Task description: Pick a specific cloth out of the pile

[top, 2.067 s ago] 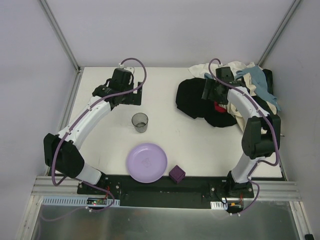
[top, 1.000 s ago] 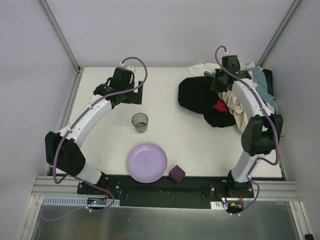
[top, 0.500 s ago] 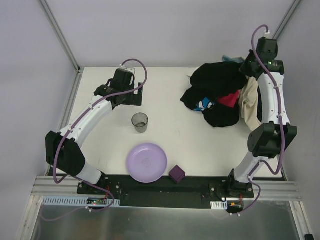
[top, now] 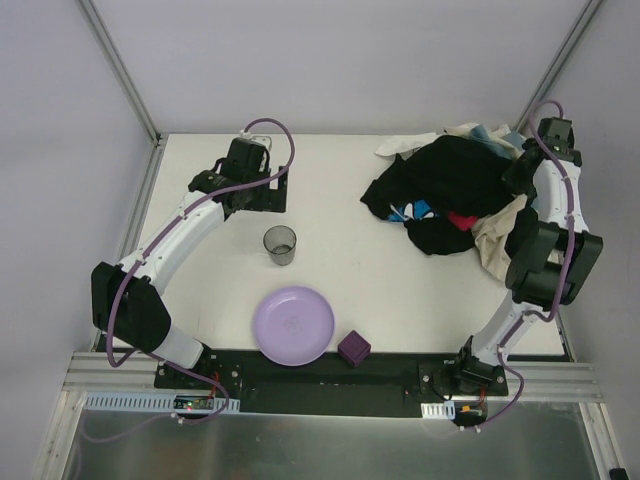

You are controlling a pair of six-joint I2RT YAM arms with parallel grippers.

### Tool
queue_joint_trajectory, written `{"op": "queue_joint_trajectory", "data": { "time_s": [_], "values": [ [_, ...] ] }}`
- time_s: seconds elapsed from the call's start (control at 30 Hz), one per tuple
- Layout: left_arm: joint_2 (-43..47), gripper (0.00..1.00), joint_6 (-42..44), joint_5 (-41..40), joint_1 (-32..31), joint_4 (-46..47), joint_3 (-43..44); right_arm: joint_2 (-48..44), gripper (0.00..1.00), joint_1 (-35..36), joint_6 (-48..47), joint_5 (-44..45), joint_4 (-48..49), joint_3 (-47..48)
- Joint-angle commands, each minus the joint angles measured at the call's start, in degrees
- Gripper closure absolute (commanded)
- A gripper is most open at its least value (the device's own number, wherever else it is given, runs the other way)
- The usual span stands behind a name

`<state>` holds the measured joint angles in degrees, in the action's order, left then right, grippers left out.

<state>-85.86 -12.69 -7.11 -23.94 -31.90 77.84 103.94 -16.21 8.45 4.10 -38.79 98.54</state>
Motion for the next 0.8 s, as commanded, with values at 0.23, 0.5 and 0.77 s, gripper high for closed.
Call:
{"op": "queue_joint_trajectory", "data": {
  "time_s": [0.23, 0.5, 0.77],
  "values": [
    [4.6, 0.01, -3.3, 7.0, 0.1, 3.1, 1.8, 14.8, 0.92, -2.2, 1.9, -6.9, -2.8, -5.0],
    [10.7, 0.01, -4.2, 13.9, 0.1, 9.4, -1.5, 6.6, 0.48, -2.2, 0.0, -14.0, -2.4, -5.7],
    [19.4, 0.01, -5.2, 14.6, 0.2, 22.4, -13.3, -7.4, 0.06, -2.2, -0.5, -12.4, -3.5, -6.1]
  ]
}}
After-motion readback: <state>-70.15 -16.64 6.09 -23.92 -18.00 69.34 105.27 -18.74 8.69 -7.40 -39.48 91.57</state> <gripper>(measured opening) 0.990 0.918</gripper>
